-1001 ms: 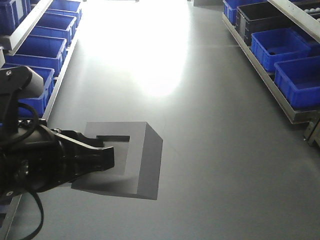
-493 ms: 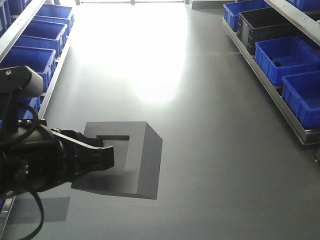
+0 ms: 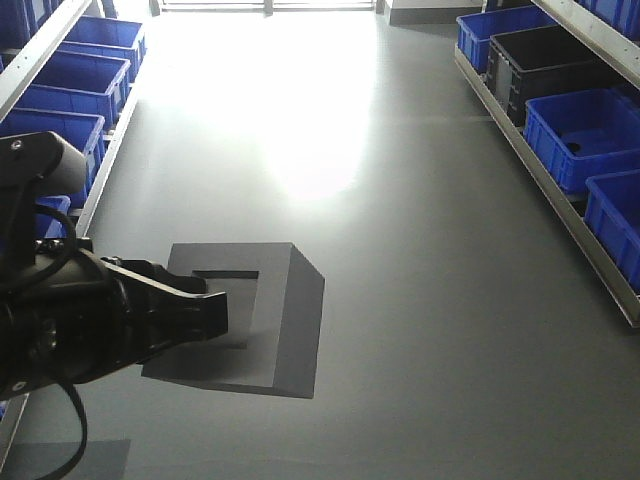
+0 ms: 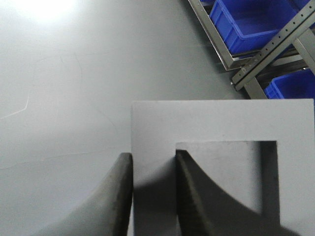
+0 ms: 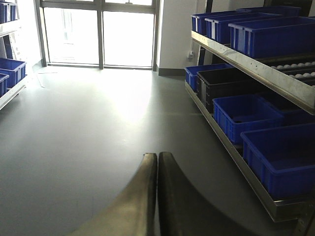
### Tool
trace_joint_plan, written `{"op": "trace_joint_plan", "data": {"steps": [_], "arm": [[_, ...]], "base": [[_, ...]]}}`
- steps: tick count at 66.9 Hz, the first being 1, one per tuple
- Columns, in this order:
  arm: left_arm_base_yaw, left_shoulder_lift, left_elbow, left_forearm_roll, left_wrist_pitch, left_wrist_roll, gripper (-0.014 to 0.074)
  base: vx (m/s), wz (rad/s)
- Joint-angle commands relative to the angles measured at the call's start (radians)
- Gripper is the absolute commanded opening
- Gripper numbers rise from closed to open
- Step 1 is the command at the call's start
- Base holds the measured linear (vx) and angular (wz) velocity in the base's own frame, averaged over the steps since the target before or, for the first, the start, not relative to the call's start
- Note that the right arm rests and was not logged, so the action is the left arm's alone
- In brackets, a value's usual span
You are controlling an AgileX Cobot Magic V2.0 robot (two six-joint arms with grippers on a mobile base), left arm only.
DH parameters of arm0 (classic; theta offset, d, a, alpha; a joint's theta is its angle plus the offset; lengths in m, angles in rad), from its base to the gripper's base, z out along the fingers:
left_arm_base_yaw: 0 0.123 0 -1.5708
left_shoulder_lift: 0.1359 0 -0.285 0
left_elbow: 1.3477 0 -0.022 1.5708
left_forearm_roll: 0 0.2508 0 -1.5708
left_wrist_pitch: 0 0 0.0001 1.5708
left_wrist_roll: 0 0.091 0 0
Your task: Sort gray base to blue bin
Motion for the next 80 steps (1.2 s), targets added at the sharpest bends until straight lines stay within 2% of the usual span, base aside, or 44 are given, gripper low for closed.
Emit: {"op": "trace_joint_plan", "data": {"steps": [1, 80], "arm": [[-0.006, -0.018, -0.035, 0.042, -0.066, -0.009, -0.0006], [-0.006, -0.018, -0.035, 0.042, -0.066, -0.009, -0.0006]], "base": [[0.21, 0.02], [0.06, 0.01]]}}
